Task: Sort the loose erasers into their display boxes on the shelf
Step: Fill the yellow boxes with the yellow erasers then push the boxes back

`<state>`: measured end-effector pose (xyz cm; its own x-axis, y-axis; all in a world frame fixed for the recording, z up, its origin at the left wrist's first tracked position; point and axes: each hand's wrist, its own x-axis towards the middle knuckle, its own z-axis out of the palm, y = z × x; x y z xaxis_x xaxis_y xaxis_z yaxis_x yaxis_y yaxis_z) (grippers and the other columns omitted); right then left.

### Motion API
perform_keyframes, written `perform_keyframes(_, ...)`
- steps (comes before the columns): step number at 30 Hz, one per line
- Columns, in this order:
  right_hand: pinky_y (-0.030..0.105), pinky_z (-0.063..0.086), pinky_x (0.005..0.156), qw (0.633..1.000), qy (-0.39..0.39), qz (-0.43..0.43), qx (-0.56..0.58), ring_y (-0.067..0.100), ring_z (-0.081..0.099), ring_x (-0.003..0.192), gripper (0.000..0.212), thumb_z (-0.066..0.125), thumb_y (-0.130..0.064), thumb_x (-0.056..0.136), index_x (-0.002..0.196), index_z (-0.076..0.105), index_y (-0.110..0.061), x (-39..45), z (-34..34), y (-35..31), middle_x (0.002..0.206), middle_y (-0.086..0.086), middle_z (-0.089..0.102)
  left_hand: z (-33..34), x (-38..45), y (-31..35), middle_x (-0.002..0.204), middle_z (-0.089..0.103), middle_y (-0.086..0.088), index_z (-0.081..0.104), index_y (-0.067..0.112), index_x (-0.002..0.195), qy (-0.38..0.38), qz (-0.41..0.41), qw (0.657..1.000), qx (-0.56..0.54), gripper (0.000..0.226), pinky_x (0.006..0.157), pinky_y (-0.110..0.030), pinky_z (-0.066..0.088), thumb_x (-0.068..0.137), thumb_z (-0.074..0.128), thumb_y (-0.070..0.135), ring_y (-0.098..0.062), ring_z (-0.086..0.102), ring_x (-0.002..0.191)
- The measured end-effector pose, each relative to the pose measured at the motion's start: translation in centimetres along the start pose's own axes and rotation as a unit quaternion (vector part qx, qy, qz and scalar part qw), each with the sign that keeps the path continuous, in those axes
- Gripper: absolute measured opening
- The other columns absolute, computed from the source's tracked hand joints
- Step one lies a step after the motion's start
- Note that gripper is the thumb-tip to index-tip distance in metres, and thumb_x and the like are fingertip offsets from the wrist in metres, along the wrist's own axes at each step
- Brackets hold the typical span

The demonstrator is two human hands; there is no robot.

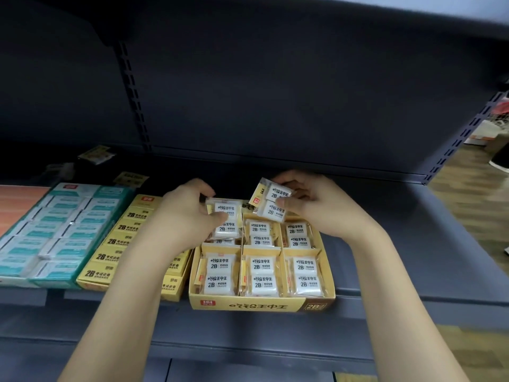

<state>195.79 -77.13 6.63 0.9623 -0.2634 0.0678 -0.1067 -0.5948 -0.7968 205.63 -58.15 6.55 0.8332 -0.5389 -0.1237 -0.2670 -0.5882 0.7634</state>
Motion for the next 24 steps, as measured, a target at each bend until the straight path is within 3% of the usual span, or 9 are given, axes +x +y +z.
perform_keyframes(2, 0.014, 0.047, 0.076, 1.000, -0.001, 0.000, -0.002, 0.001, 0.060, 0.093, 0.026, 0.061, -0.014, 0.090, 0.105, 0.055, -0.034, -0.1, 0.0, -0.1, 0.100, -0.016, 0.063, -0.2, -0.1, -0.1, 0.088, 0.065, -0.003, 0.050, 0.023, 0.110, -0.011, -0.005, 1.000, 0.025, 0.032, 0.055, -0.024, 0.042, 0.083, 0.068, 0.026, -0.014, 0.061, 0.077)
perform_keyframes(6, 0.026, 0.051, 0.085, 1.000, 0.008, 0.010, -0.003, 0.008, 0.062, 0.095, 0.028, 0.065, -0.017, 0.087, 0.105, 0.054, -0.035, -0.2, 0.3, -0.2, 0.104, -0.011, 0.063, -0.2, 0.0, -0.2, 0.089, 0.063, -0.003, 0.055, 0.022, 0.105, -0.015, 0.002, 0.998, 0.054, 0.026, 0.055, -0.023, 0.043, 0.082, 0.068, 0.025, -0.014, 0.060, 0.074)
perform_keyframes(11, 0.028, 0.051, 0.086, 0.999, 0.008, 0.029, -0.023, 0.005, 0.061, 0.094, 0.027, 0.066, -0.020, 0.086, 0.104, 0.055, -0.035, -0.4, 0.4, -0.3, 0.105, -0.010, 0.063, 0.2, 0.0, -0.4, 0.085, 0.064, -0.003, 0.057, 0.019, 0.109, 0.032, 0.007, 0.996, 0.084, 0.026, 0.065, -0.030, 0.051, 0.084, 0.066, 0.023, -0.018, 0.063, 0.078)
perform_keyframes(18, 0.032, 0.056, 0.077, 0.997, -0.020, 0.070, -0.009, 0.010, 0.068, 0.082, 0.029, 0.074, -0.021, 0.079, 0.100, 0.054, -0.027, -0.8, -0.1, -0.9, 0.094, -0.004, 0.070, 0.6, -0.1, 0.4, 0.119, 0.050, -0.003, 0.064, 0.027, 0.114, 0.038, 0.030, 0.970, 0.238, 0.033, 0.079, -0.026, 0.042, 0.083, 0.066, 0.036, -0.018, 0.051, 0.103)
perform_keyframes(24, 0.033, 0.055, 0.079, 0.995, -0.044, 0.089, -0.029, 0.013, 0.068, 0.082, 0.021, 0.074, -0.023, 0.078, 0.093, 0.061, -0.025, -0.6, -0.3, -1.4, 0.091, -0.005, 0.070, -0.2, 0.6, -0.3, 0.125, 0.044, -0.006, 0.059, 0.025, 0.118, 0.077, 0.062, 0.971, 0.217, 0.042, 0.078, -0.026, 0.040, 0.079, 0.070, 0.037, -0.022, 0.052, 0.105)
